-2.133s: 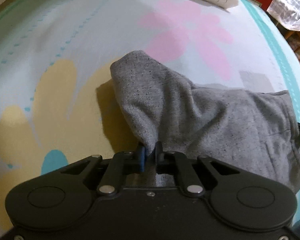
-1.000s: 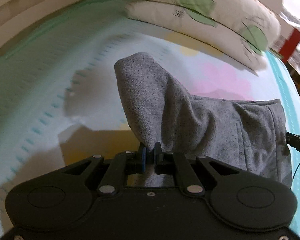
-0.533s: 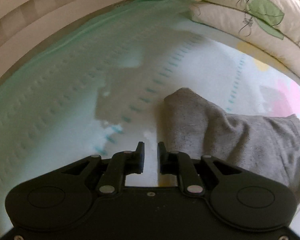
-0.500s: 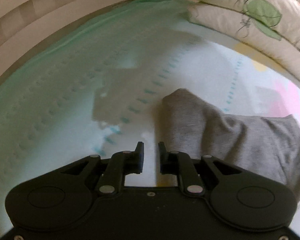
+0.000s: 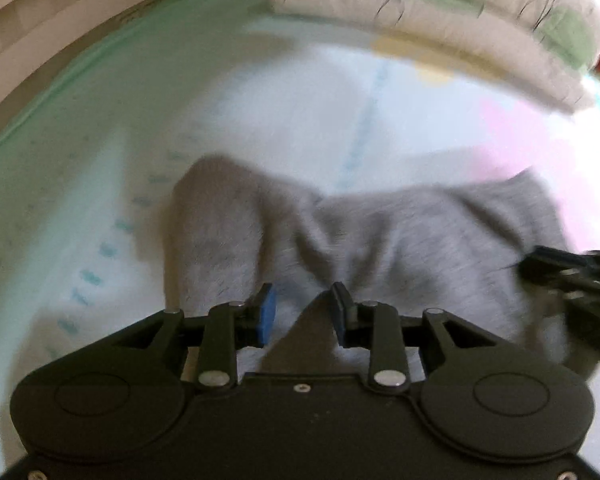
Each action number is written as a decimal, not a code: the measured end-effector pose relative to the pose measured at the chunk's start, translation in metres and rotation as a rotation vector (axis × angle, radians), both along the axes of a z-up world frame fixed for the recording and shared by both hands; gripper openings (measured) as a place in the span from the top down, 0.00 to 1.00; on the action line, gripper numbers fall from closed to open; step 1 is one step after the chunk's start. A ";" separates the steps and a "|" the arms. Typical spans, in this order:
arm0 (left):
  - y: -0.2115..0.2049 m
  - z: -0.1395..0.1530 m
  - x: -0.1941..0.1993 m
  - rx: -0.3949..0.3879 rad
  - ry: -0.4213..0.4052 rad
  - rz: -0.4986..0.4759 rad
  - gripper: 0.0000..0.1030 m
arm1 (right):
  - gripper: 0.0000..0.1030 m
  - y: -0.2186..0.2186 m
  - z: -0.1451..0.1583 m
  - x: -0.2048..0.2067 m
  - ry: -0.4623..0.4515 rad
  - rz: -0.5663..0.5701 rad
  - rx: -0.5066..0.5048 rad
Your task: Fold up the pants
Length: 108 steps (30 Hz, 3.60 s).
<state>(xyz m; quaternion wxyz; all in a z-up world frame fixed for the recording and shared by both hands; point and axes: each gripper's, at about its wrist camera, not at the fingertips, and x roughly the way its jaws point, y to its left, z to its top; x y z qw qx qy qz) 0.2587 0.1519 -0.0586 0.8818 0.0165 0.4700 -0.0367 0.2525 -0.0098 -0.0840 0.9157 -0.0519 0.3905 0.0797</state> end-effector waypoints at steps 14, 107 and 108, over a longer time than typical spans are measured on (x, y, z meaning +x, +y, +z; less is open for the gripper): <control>0.001 0.078 -0.065 0.015 -0.084 0.164 0.46 | 0.71 -0.016 0.052 -0.053 -0.076 -0.053 0.106; -0.039 0.051 -0.158 0.001 -0.070 0.163 0.39 | 0.60 -0.017 0.058 -0.150 -0.045 -0.113 0.107; -0.039 0.051 -0.157 0.002 -0.069 0.161 0.39 | 0.60 -0.018 0.058 -0.151 -0.044 -0.111 0.107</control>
